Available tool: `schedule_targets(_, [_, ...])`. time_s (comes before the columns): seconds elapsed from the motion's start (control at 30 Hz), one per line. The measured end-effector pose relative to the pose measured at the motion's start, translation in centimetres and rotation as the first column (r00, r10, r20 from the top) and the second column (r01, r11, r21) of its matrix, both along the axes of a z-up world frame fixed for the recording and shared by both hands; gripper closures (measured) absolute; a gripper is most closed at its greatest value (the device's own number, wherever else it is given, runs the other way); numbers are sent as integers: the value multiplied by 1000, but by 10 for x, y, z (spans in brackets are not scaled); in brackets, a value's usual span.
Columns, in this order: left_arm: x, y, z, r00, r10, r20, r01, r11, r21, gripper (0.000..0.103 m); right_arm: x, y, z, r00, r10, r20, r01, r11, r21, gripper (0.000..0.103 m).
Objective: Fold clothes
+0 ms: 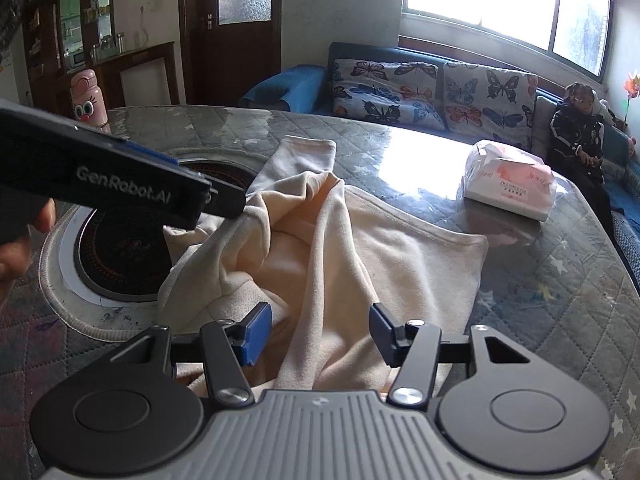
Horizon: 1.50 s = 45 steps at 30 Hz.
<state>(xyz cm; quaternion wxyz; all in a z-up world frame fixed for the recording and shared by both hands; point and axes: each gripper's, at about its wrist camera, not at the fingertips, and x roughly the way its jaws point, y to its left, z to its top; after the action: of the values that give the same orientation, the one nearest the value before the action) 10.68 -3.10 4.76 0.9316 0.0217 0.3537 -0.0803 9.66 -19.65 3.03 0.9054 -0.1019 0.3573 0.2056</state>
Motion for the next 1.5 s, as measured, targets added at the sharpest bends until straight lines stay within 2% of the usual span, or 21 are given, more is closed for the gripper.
schedule_targets(0.27, [4, -12, 0, 999, -40, -4, 40, 999, -9, 33, -1, 1, -1, 1000, 0, 1, 0, 1000, -8, 48])
schedule_targets(0.37, [9, -13, -7, 998, -59, -26, 59, 998, -7, 54, -1, 0, -1, 1000, -3, -1, 3, 1000, -4, 50])
schedule_targets(0.43, [10, -11, -12, 996, -74, -40, 73, 997, -13, 80, -1, -1, -1, 1000, -4, -2, 4, 1000, -2, 52])
schedule_targets(0.5, [10, -8, -15, 996, -80, -48, 79, 997, -20, 90, -1, -2, 0, 1000, -7, -2, 7, 1000, 0, 53])
schedule_targets(0.57, [9, -3, -17, 996, -81, -47, 80, 997, -23, 94, -1, -2, 0, 1000, -8, -2, 8, 1000, 2, 56])
schedule_targets(0.93, [-14, 32, -21, 999, -25, -47, 22, 999, -46, 96, 0, 0, 2, 1000, -16, 10, 16, 1000, 17, 65])
schedule_targets(1.03, [-19, 36, -20, 999, -14, -48, 12, 999, -50, 96, 1, 3, 3, 1000, -9, 10, 9, 1000, 24, 68])
schedule_targets(1.2, [-18, 34, -21, 998, -27, -54, 23, 998, -62, 95, 2, 8, -1, 1000, 3, -2, -3, 1000, 14, 68])
schedule_targets(1.3, [-17, 31, -22, 998, -37, -60, 32, 997, -71, 90, 1, 9, -4, 1000, 3, -12, -3, 1000, 6, 69])
schedule_targets(1.37, [-16, 29, -23, 997, -32, -66, 28, 998, -65, 82, 2, 8, -6, 1000, 2, -17, -2, 1000, 5, 73])
schedule_targets(1.4, [-15, 28, -24, 997, -30, -71, 26, 998, -66, 72, 2, 7, -7, 1000, 1, -19, -1, 1000, 7, 77])
schedule_targets(1.43, [-14, 27, -25, 997, -30, -76, 25, 997, -67, 66, 2, 6, -7, 1000, -1, -20, 1, 1000, 9, 78])
schedule_targets(1.5, [-11, 26, -28, 996, -31, -84, 26, 997, -68, 66, 1, 4, -8, 1000, -5, -23, 5, 1000, 15, 81])
